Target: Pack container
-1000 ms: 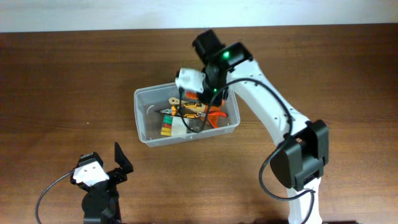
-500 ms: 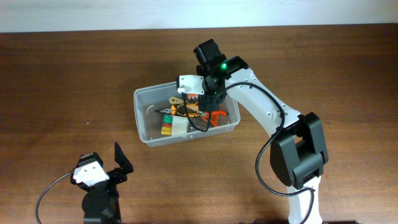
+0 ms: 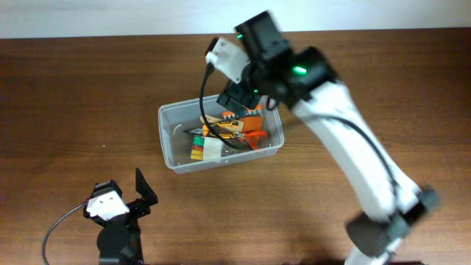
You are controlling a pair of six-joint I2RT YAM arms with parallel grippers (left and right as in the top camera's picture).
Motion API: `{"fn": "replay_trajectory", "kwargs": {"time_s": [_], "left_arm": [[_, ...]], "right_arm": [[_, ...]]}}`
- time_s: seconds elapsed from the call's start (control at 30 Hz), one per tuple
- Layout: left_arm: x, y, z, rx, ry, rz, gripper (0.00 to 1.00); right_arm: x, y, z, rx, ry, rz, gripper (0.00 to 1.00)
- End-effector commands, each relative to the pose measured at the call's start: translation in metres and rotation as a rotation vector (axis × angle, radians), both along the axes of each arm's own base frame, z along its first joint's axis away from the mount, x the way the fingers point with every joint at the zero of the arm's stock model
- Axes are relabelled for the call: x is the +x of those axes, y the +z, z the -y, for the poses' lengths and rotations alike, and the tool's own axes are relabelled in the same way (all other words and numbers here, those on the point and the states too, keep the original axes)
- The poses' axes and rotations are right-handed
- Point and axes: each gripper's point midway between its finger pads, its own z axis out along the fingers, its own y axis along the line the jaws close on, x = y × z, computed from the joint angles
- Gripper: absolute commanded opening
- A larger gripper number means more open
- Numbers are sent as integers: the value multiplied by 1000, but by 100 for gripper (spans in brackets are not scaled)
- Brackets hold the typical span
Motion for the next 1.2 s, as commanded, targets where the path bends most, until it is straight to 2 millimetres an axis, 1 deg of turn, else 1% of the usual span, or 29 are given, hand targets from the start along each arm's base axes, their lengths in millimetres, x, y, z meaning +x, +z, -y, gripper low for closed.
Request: {"fn": "replay_trajectory", "kwargs": {"time_s": [0.0,0.1,0.13,0.2,0.27,0.3,0.33,0.37,0.47,0.57,0.63,0.7,0.73,0.77,0.83,0.9,0.93,0.97,1.03,1.13,1.17], "left_arm": [[0,-1,0,9,-2,-5,99],[0,-1,0,9,-2,-5,99],[0,-1,0,9,-2,-5,99],[0,-1,0,9,-2,-5,99],[0,-1,0,9,-2,-5,99],[0,-1,0,9,-2,-5,99],[0,-1,0,9,-2,-5,99],[0,-1,0,9,-2,-5,99],[0,-1,0,9,-2,-5,99],[0,-1,0,9,-2,-5,99],[0,-1,0,9,-2,-5,99],[0,-1,0,9,-2,-5,99],[0,-1,0,9,-2,-5,99],[0,-1,0,9,-2,-5,99],[0,-1,0,9,-2,-5,99],[0,-1,0,9,-2,-5,99],[0,-1,0,9,-2,-5,99],[0,-1,0,9,-2,-5,99],[0,-1,0,9,-2,-5,99],[0,-1,0,9,-2,-5,99],[0,-1,0,9,-2,-5,99]], "right_arm": [[-34,54,5,166,-96,1,98],[-52,76,9,312,-215,-67,98],[-56,78,9,348,-247,-98,99],[-73,82,4,456,-318,-228,98],[-90,83,-8,550,-352,-380,99],[-93,84,-11,570,-352,-409,98],[-88,85,-6,541,-338,-350,98],[-86,85,-3,531,-339,-335,98],[-88,85,0,545,-336,-371,98],[-81,90,14,558,-370,-345,98],[-78,88,20,554,-387,-350,98],[-67,89,41,535,-410,-301,98],[-63,88,49,519,-418,-286,98],[-61,86,62,495,-427,-271,98],[-65,83,88,433,-451,-243,98],[-72,82,116,381,-510,-209,98],[-76,87,137,362,-566,-168,98],[-79,92,153,350,-615,-125,98],[-85,108,190,345,-730,1,98],[-98,138,236,403,-856,196,98],[-104,146,247,433,-878,261,98]]}}
